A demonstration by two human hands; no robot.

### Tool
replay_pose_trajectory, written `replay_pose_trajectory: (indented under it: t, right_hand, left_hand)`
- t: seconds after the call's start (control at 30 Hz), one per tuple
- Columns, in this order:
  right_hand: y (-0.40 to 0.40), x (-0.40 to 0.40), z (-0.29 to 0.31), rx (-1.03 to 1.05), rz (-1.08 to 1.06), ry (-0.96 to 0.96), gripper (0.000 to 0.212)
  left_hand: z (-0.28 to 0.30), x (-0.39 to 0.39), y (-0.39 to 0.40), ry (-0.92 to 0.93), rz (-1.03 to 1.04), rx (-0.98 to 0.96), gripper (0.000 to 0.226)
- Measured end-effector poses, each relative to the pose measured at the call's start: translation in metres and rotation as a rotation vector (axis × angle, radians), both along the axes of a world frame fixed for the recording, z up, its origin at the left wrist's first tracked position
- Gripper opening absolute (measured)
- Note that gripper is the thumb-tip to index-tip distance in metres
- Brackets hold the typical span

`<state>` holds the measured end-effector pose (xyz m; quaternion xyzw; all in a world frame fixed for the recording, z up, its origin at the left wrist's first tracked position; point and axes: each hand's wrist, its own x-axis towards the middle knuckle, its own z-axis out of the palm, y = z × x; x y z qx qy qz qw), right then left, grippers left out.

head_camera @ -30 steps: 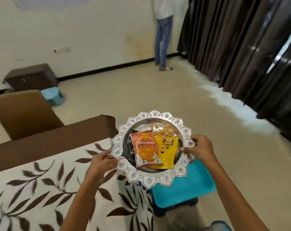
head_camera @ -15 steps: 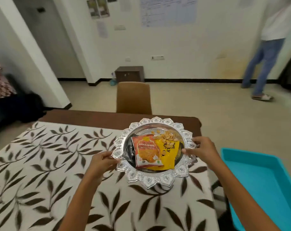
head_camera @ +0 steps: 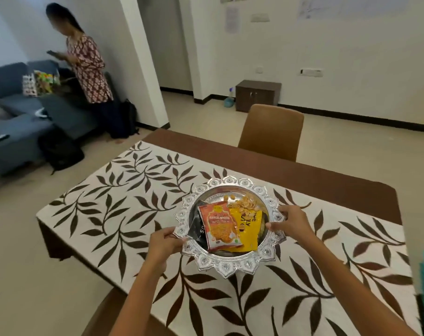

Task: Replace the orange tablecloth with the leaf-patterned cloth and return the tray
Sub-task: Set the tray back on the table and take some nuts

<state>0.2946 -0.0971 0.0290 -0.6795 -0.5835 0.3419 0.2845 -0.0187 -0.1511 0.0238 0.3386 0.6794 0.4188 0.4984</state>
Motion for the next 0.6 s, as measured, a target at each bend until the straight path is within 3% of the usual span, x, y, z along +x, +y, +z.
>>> replay_pose_trajectory:
  t: [0.07,0.2,0.6]
  right_hand:
    - [0.003,-0.002,-0.006,-0.010,0.014,-0.003,0.038]
    - [0.009,0.000,-0.007,-0.016,0.054,-0.028,0.027]
    - [0.012,0.012,-0.034,-0.088,-0.046,0.215,0.071]
  left_hand:
    - [-0.012,-0.003,-0.003,-0.013,0.014,-0.023,0.036]
    - [-0.023,-0.003,-0.004,-0.058,0.034,-0.021,0.045]
    - [-0.028,0.003,-0.002,-0.139,0.183,-0.074,0.055]
